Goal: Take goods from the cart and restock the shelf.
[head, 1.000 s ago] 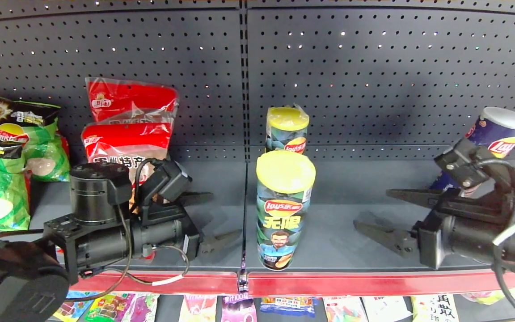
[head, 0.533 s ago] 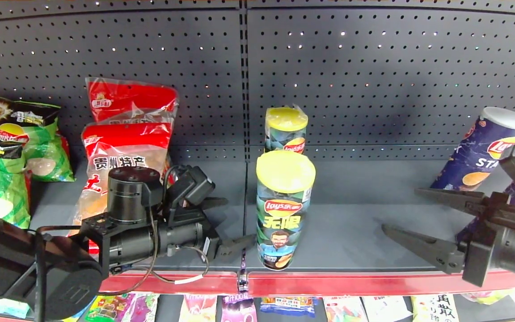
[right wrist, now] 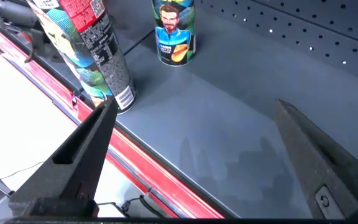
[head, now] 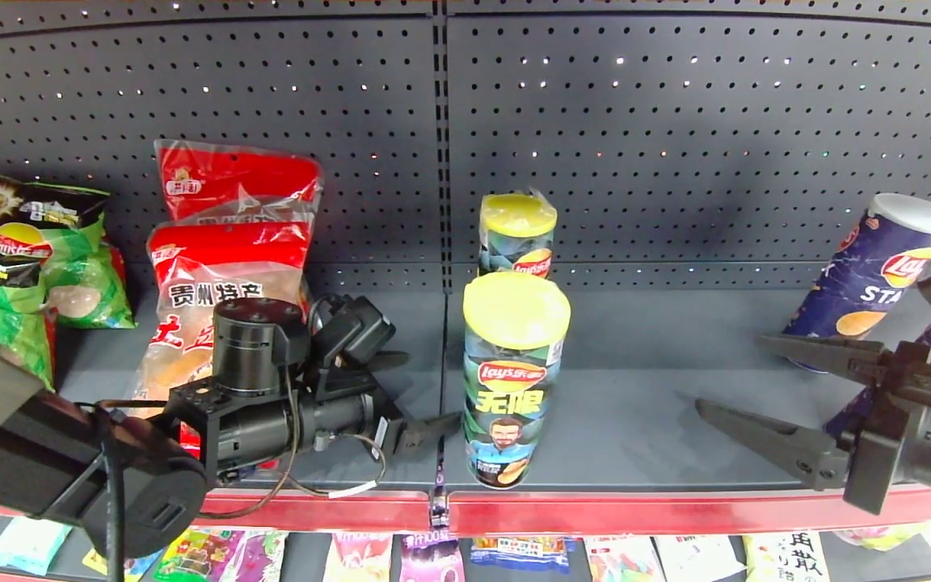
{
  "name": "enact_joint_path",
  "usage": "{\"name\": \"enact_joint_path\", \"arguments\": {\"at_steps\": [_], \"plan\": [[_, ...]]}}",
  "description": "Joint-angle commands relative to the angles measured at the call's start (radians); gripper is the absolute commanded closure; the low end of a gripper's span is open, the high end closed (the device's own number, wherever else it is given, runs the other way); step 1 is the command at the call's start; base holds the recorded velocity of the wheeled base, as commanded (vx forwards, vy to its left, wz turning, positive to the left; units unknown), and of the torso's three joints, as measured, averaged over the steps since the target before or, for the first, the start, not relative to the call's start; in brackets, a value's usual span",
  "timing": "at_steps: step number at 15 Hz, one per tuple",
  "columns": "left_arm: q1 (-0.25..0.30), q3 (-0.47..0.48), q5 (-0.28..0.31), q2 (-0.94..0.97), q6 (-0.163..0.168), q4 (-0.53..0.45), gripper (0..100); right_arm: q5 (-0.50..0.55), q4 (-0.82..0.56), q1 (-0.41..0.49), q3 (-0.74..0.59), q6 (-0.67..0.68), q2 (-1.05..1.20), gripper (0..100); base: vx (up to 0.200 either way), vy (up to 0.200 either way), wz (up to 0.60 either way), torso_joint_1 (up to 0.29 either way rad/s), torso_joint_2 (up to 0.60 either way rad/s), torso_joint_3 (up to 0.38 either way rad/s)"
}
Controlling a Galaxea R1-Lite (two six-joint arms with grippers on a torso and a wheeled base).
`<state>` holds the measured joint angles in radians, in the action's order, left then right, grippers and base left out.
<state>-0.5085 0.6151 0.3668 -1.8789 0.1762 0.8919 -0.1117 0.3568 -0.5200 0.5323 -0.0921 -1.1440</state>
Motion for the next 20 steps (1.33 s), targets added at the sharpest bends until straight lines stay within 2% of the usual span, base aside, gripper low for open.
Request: {"name": "enact_joint_path", "arguments": {"at_steps": [1,12,18,20], "plan": [[-0.002,0.017,-0.002,-0.017,0.0,0.001,0,0.0,0.001,0.0,0.001,0.0,-0.005,0,0.0,0.0,0.0,0.0,0.0,0.0],[-0.033,0.011,0.004,-0.012,0.0,0.002,0,-0.002,0.002,0.003,0.006,0.002,-0.013,0,0.0,0.0,0.0,0.0,0.0,0.0],[-0.028,0.005,0.001,-0.006,-0.001,0.002,0,-0.002,0.002,0.005,0.005,0.003,-0.016,0,0.0,0.0,0.0,0.0,0.0,0.0],[-0.01,-0.012,-0.002,0.032,-0.006,0.002,0,-0.002,0.002,0.005,-0.005,0.003,-0.014,0,0.0,0.0,0.0,0.0,0.0,0.0]]}}
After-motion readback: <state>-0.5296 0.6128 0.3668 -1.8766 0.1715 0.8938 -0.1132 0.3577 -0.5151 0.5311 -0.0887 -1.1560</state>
